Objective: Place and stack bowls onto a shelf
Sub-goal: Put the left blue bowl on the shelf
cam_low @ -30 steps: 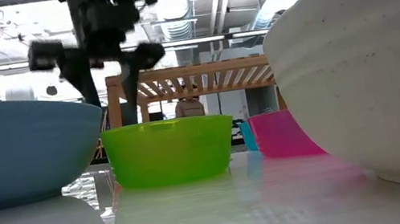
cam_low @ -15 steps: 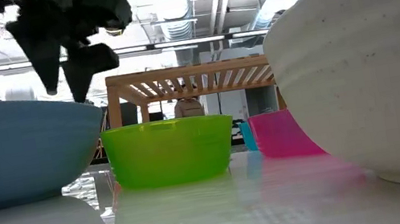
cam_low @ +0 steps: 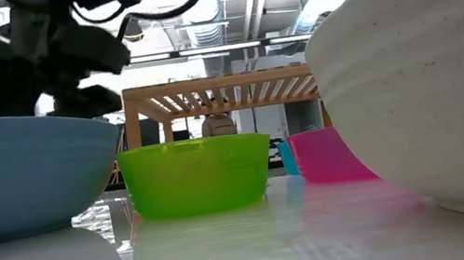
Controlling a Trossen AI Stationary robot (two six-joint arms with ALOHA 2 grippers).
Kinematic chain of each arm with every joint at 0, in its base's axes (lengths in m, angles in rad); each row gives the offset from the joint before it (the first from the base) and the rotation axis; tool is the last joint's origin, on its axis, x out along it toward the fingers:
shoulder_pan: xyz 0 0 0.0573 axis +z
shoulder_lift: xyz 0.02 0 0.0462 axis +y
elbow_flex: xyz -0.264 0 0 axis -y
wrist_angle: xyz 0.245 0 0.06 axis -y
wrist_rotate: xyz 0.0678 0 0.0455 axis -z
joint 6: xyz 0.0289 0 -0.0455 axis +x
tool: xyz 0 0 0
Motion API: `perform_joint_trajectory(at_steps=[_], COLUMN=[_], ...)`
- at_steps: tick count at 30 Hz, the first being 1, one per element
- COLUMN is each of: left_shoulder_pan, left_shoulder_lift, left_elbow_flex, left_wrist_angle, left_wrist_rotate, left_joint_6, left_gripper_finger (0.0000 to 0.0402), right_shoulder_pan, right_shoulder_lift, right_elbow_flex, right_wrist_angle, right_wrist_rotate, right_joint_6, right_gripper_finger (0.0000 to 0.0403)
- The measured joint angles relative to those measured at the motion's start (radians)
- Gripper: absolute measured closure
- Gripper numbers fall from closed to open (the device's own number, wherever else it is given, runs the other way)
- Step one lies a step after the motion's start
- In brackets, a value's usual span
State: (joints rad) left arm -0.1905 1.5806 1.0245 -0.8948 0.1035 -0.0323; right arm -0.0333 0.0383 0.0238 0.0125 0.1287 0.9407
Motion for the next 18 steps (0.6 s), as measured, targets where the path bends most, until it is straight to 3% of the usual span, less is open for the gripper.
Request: perform_joint_trajectory(at_steps=[3,9,18], left_shoulder_pan=[0.003,0.008,0.022], left_shoulder_lift=[0.0,0.0,0.001], left_elbow_flex=[-0.016,-0.019,0.094], left_wrist_angle=[0.011,0.034,-0.022], left_wrist_rotate=[0.02,0.021,0.124], left_joint_6=[-0.003,-0.053,-0.259], left_gripper_finger=[0.0236,0.0385,0.0401], right_shoulder_pan=[0.0,0.0,0.0], right_shoulder_lift=[0.0,0.0,0.0], right_elbow_flex=[0.0,0.0,0.0], right_wrist_angle=[-0.001,-0.002,-0.005], right_wrist_rotate=[0.0,0.0,-0.001], right_joint_6=[-0.004,-0.006,-0.006], right_gripper_finger=[0.03,0.03,0.03])
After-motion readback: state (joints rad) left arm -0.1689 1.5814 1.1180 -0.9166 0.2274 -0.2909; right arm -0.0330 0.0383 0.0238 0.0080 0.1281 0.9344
